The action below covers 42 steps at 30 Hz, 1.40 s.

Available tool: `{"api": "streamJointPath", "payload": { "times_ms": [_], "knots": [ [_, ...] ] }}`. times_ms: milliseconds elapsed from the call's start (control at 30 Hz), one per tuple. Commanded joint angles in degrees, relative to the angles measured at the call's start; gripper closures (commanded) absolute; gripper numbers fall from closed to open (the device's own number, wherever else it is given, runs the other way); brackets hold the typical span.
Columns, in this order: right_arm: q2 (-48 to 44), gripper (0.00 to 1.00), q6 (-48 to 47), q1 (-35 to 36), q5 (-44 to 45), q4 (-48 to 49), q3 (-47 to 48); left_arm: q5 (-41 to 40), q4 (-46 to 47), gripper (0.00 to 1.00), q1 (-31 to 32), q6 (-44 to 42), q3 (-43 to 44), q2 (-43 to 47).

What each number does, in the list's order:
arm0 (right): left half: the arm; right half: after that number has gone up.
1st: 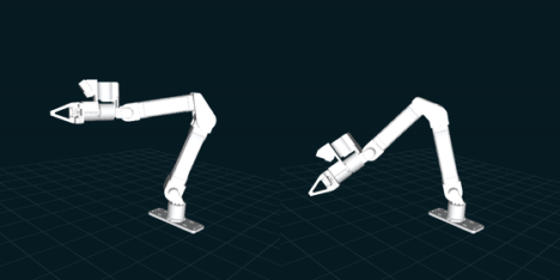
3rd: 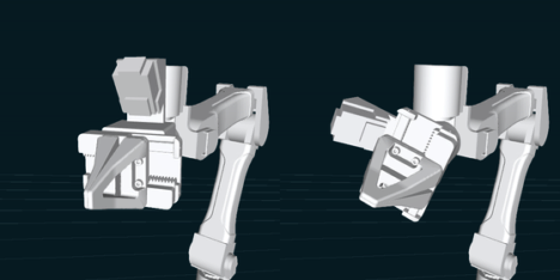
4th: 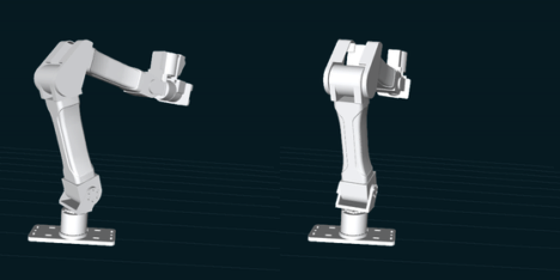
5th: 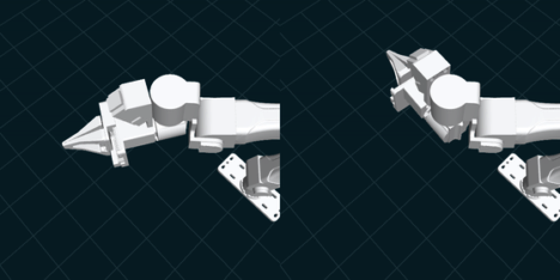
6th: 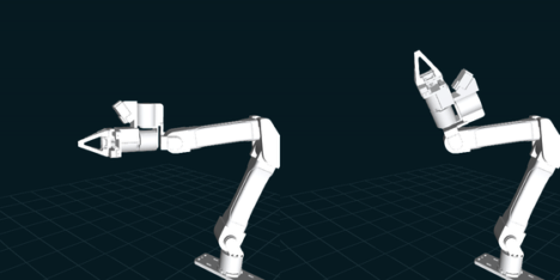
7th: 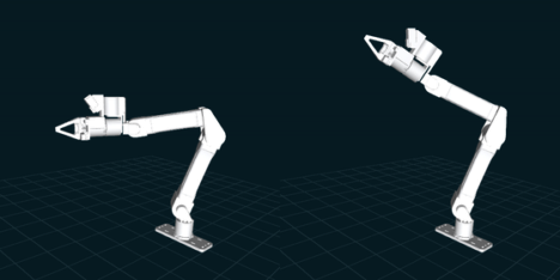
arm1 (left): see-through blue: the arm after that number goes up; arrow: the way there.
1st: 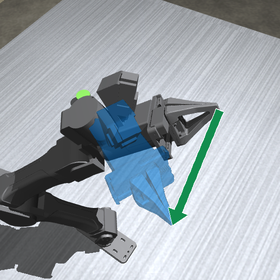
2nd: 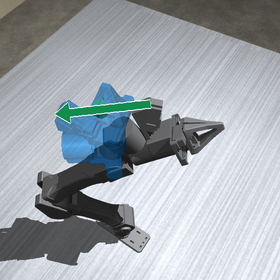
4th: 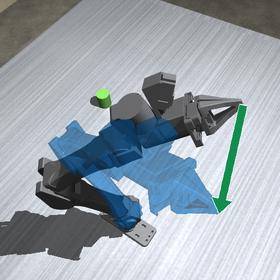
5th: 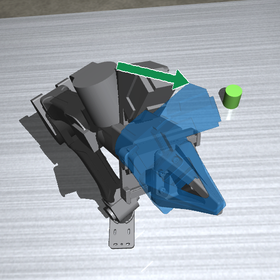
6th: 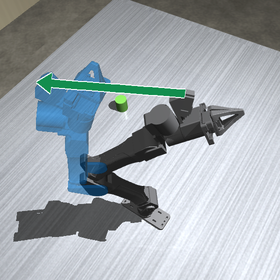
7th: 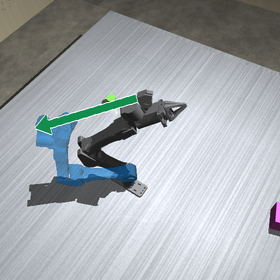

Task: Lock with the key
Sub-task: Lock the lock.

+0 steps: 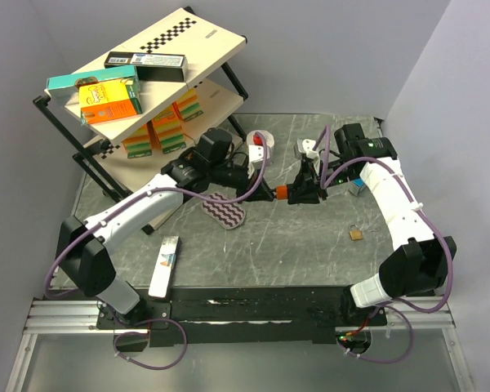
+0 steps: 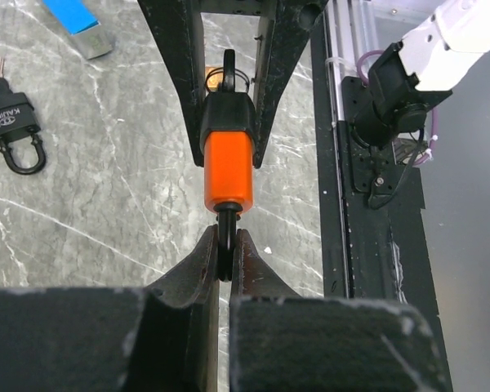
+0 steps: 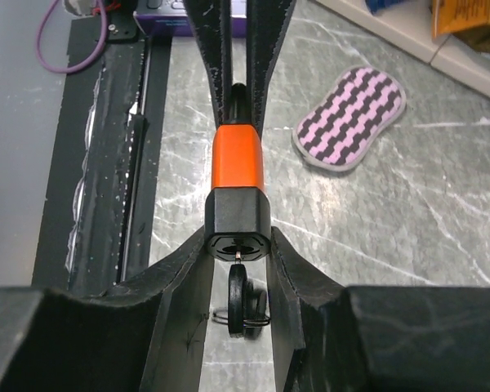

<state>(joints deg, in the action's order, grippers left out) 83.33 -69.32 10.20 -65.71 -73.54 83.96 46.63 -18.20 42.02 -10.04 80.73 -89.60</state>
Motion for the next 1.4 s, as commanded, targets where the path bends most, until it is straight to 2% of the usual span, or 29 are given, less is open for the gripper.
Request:
{"api": "streamJointPath", "payload": {
  "times_ms": [0, 33, 100, 200, 300, 433, 700, 833, 867, 933, 1100, 1367],
  "knots": [
    [-0.6, 0.82, -7.1, 0.6, -9.6, -6.3, 3.5, 1.8, 8.7, 0.99, 0.2, -2.6, -0.8, 3.8],
    [-0.5, 0.72, -7.6, -0.4, -8.5, -8.1, 3.9, 1.6, 7.0, 0.99, -0.2, -3.4, -1.2, 4.8],
    [-0.5, 0.41, -8.9, -1.7, -7.8, -9.3, 4.3, 1.4, 4.9, 0.99, -0.4, -6.2, -1.9, 5.6],
    [-0.8, 0.35, -8.6, -3.2, -6.7, -9.7, 4.6, 1.3, 2.2, 0.99, -0.4, -8.9, -2.8, 6.8],
    [-0.8, 0.34, -8.8, -3.4, -5.9, -10.0, 4.9, 1.3, 0.6, 0.99, -0.4, -9.6, -2.2, 7.1],
    [-0.8, 0.39, -9.1, -3.4, -6.0, -10.4, 5.2, 1.1, 0.1, 0.99, -0.4, -10.0, -1.6, 6.6],
    [-2.1, 0.63, -8.6, -3.3, -4.9, -9.0, 4.3, 0.8, 0.3, 0.99, -0.4, -9.3, -2.4, 6.5],
    [-2.9, 0.83, -7.1, -3.5, -3.5, -7.6, 3.0, 0.9, -0.6, 0.99, -1.1, -9.2, -2.5, 6.1],
    [-3.2, 0.93, -7.0, -3.6, -3.4, -7.5, 2.8, 0.9, -0.6, 0.99, -1.3, -8.9, -2.9, 6.2],
    [-3.7, 1.0, -6.7, -4.5, -3.2, -7.1, 2.1, 0.7, -0.4, 0.99, -2.1, -8.6, -3.3, 6.6],
    [-4.5, 1.0, -7.2, -8.2, -2.4, -8.2, 0.2, 1.8, 0.1, 0.99, -4.8, -6.7, -4.8, 7.3],
    [-3.0, 1.0, -16.5, -17.6, 1.5, -15.1, -2.3, 2.1, 0.3, 0.99, -6.4, -7.6, -6.2, 7.2]
  ]
}}
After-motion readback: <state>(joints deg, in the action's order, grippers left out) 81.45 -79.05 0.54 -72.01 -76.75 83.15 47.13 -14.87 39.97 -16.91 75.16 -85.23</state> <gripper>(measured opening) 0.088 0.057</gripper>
